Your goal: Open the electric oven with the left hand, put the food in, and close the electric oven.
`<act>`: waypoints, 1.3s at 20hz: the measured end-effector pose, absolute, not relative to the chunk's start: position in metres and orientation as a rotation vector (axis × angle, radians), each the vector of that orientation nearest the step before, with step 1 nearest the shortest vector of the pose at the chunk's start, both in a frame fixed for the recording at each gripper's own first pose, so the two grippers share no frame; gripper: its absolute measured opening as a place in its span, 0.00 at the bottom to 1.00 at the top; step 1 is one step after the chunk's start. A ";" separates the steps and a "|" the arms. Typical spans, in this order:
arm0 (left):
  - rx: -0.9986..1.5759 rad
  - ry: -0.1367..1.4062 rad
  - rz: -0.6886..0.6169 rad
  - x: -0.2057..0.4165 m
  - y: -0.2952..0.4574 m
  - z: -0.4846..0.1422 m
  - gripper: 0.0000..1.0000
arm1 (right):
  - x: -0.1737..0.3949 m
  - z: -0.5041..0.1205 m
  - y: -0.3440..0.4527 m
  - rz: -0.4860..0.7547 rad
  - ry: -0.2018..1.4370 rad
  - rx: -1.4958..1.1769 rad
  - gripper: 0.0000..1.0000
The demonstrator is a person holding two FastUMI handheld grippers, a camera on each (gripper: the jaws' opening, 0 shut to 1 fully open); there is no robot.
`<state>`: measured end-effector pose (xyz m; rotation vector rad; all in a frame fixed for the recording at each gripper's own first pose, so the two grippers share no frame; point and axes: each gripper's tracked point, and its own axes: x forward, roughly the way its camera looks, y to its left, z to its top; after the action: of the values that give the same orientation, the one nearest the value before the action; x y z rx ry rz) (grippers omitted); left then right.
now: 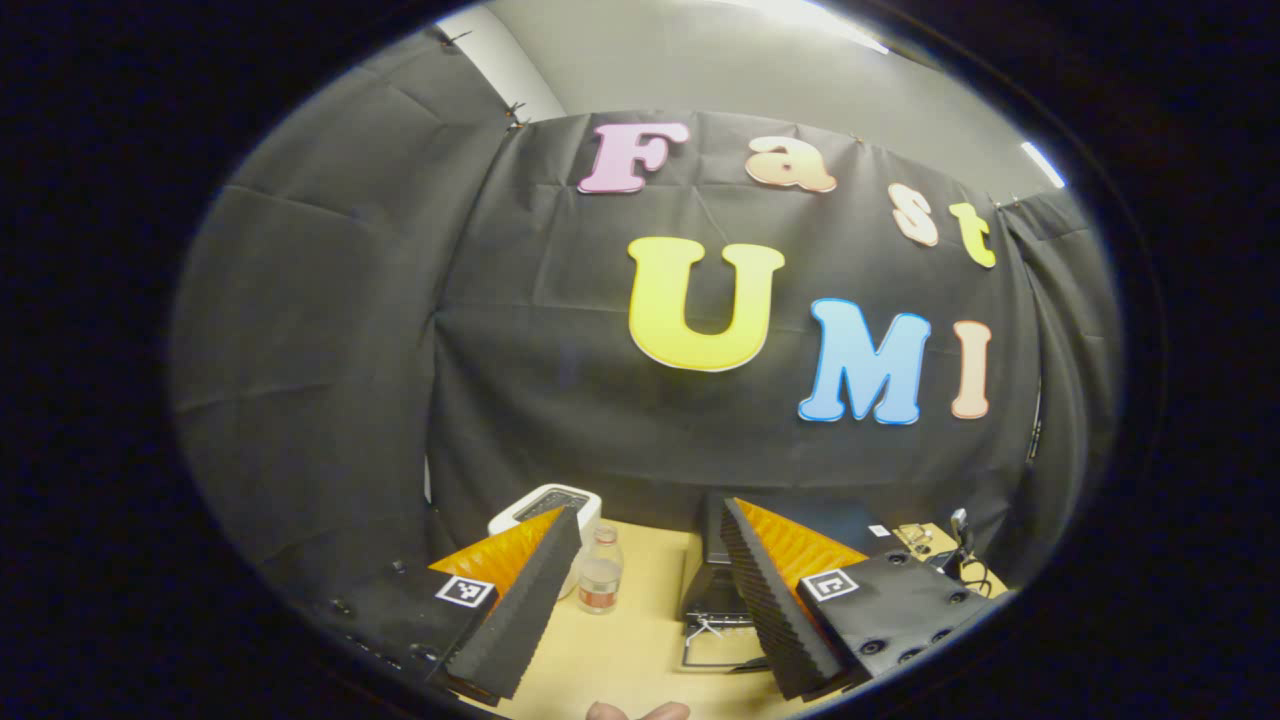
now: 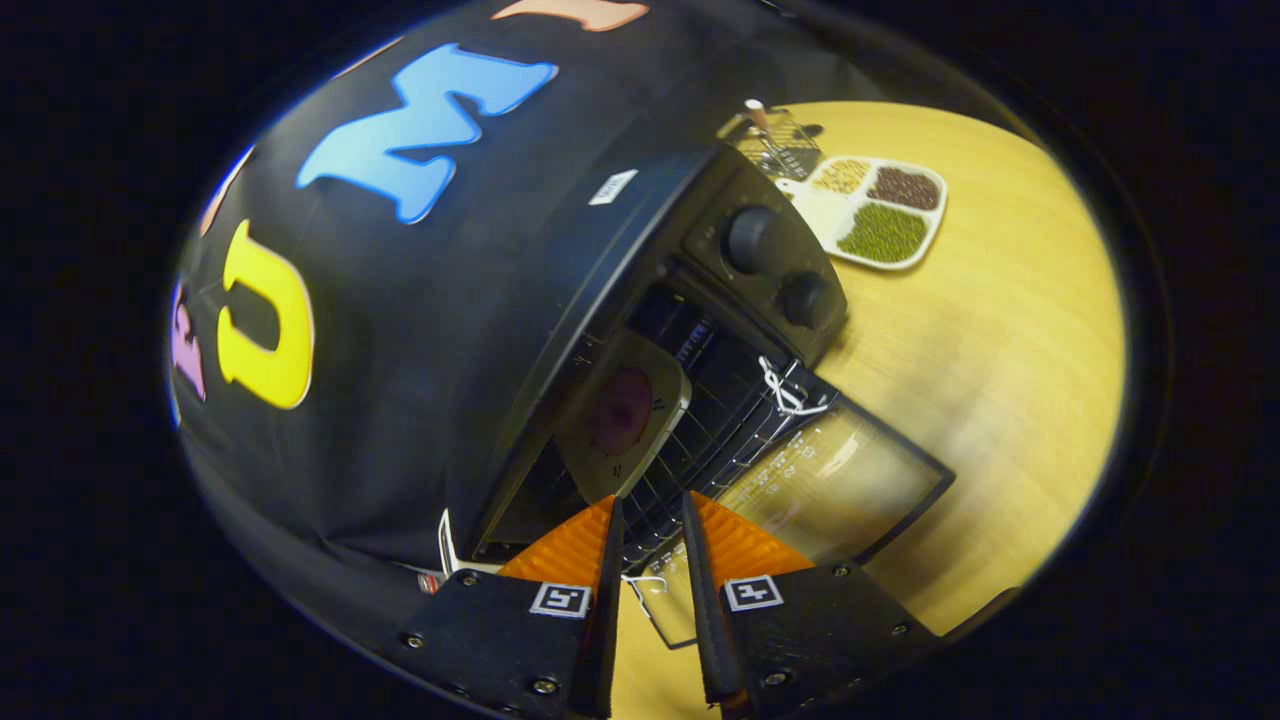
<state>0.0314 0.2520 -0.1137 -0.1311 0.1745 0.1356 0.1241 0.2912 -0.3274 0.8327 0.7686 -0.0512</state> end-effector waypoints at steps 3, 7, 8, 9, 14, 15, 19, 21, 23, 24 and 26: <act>-0.130 0.166 0.080 0.043 0.217 -0.110 1.00 | 0.112 -0.299 0.245 0.002 0.707 0.635 0.34; -0.118 0.166 0.024 0.050 0.169 -0.110 1.00 | 0.095 -0.241 0.183 0.059 0.543 0.382 0.38; -0.118 0.167 0.011 0.050 0.157 -0.109 1.00 | 0.091 -0.226 0.169 0.072 0.498 0.326 0.40; -0.119 0.169 -0.001 0.050 0.145 -0.110 1.00 | 0.089 -0.209 0.157 0.084 0.449 0.274 0.43; -0.087 0.164 -0.049 0.045 0.092 -0.098 1.00 | 0.057 -0.124 0.121 0.138 0.249 0.098 0.68; -0.086 0.163 -0.057 0.044 0.082 -0.095 1.00 | 0.052 -0.109 0.116 0.140 0.209 0.082 0.81; -0.067 0.168 -0.087 0.041 0.049 -0.091 0.95 | 0.031 -0.064 0.102 0.150 0.081 0.045 0.97; -0.064 0.221 -0.123 0.040 0.030 -0.106 0.98 | 0.025 -0.056 0.098 0.147 0.070 0.054 0.97; -0.078 0.289 -0.154 0.042 0.016 -0.127 0.96 | 0.021 -0.053 0.087 0.133 0.068 0.052 0.97; -0.087 0.324 -0.168 0.041 0.010 -0.138 0.92 | 0.020 -0.055 0.080 0.129 0.069 0.047 0.97; -0.089 0.406 -0.169 0.040 0.007 -0.164 0.94 | 0.019 -0.057 0.071 0.120 0.078 0.044 0.97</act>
<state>0.0401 0.0074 -0.1643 -0.0893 0.4057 -0.1688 0.0185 0.0713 -0.0566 0.0443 0.0776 0.1199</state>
